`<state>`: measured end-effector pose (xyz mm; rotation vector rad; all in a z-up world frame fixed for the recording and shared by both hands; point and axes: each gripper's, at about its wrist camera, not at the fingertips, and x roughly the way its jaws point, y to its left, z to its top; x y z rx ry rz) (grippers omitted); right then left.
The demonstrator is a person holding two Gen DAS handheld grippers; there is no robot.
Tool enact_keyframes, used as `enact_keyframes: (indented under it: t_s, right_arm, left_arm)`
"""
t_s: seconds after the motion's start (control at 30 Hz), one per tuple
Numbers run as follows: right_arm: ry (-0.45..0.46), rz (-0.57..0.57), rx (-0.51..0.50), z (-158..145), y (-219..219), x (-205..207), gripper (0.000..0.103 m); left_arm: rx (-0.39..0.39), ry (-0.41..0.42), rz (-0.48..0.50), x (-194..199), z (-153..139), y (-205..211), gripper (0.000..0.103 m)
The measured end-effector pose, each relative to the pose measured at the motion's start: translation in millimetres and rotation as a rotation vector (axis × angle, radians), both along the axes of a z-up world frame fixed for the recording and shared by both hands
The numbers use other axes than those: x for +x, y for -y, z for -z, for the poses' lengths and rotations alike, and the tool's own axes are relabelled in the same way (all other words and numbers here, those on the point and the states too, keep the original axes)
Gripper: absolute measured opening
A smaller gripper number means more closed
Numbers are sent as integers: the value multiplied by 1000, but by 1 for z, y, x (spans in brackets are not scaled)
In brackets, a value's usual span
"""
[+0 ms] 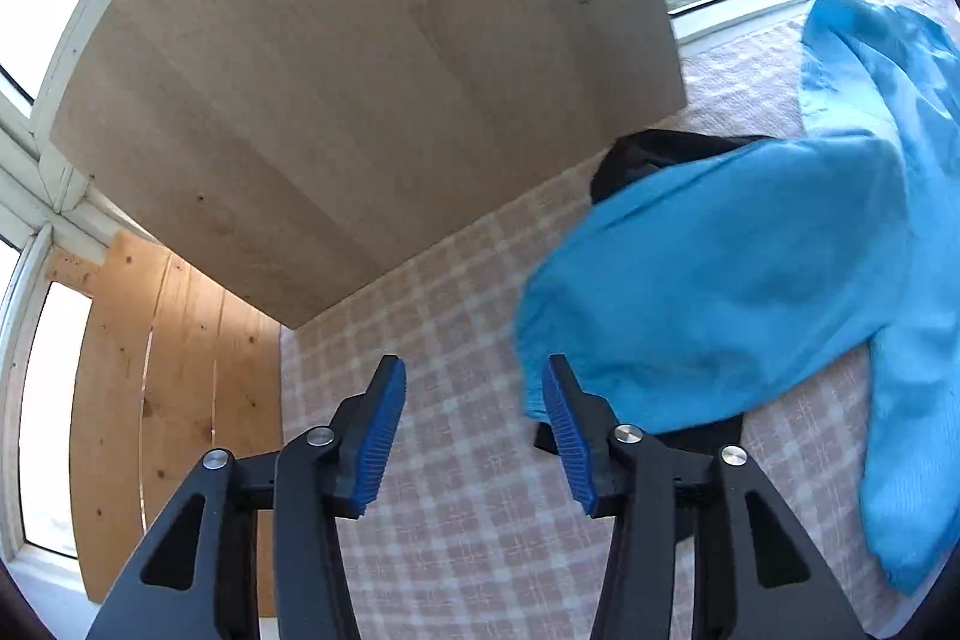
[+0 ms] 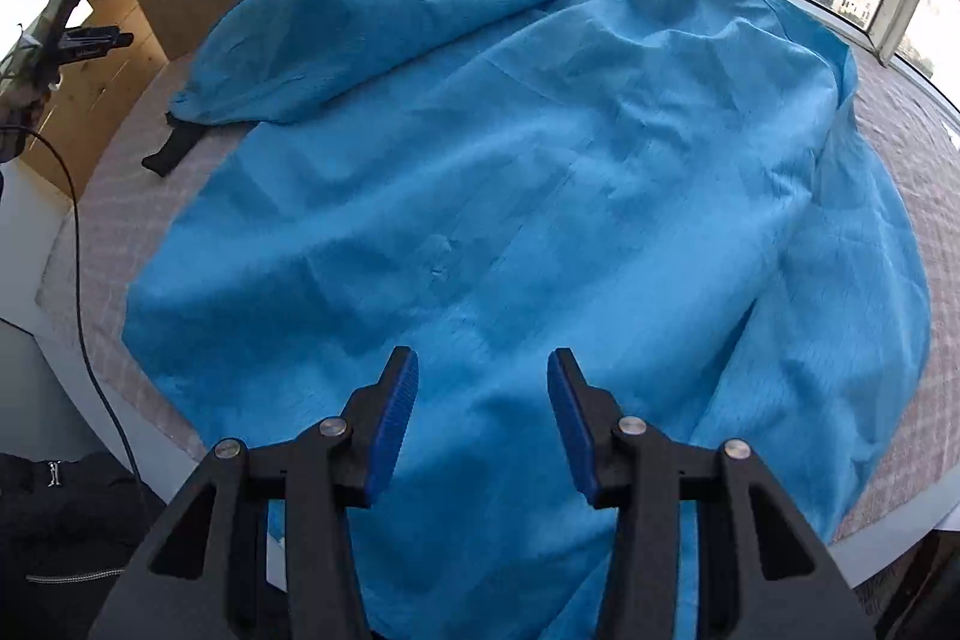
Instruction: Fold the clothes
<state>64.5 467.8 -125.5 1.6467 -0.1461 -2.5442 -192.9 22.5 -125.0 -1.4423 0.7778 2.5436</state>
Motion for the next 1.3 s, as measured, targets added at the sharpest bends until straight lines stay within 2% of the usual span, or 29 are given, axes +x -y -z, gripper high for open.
enact_keyframes:
  t_s: [0.1,0.17,0.23,0.33,0.47,0.57,0.63,0.67,0.7,0.73,0.77,0.83,0.97,1.03,1.1,1.13,1.17,1.2,1.23,1.3]
  right_arm:
    - [-18,-173,-51,-7,69,-5,47]
    - [-36,-284,-55,-8,120,-9,49]
    - [-55,-403,-34,-6,170,-11,50]
    - [-68,-549,38,2,231,-18,51]
    - [-34,-631,160,22,276,-31,53]
    - [35,-639,311,47,294,-42,53]
    - [77,-620,354,58,287,-49,52]
    - [96,-609,364,62,281,-53,45]
    - [113,-584,338,62,272,-57,35]
    - [129,-545,281,59,260,-63,12]
    - [145,-505,224,57,248,-69,8]
    - [168,-424,85,50,224,-79,7]
    - [172,-239,-335,27,174,-93,7]
    - [159,-162,-577,19,154,-96,7]
    - [220,-121,-776,32,154,-100,13]
    - [263,-104,-868,41,157,-103,31]
    - [321,-111,-847,49,166,-103,51]
    - [390,-137,-727,57,180,-102,51]
    - [417,-174,-634,58,192,-96,51]
    - [347,-200,-568,42,196,-85,51]
  left_arm:
    - [61,112,148,54,27,-20,52]
    - [31,178,221,87,56,-36,52]
    - [26,231,255,112,78,-41,52]
    - [103,271,228,134,87,-34,52]
    - [175,245,160,144,81,-10,52]
    - [193,220,125,152,77,4,52]
    - [192,209,120,155,76,13,52]
    - [194,205,121,157,76,16,52]
    - [195,200,122,159,75,18,52]
    - [197,196,123,161,75,21,52]
    - [205,194,125,162,75,23,52]
    - [226,195,129,165,75,26,52]
    - [241,211,142,168,83,26,52]
    - [248,222,153,169,86,25,52]
    - [256,228,160,170,87,25,52]
    - [260,231,163,170,87,24,52]
    - [264,233,163,169,86,24,52]
    - [268,233,160,168,85,24,52]
    - [272,234,158,167,84,24,52]
    - [285,237,165,165,82,20,52]
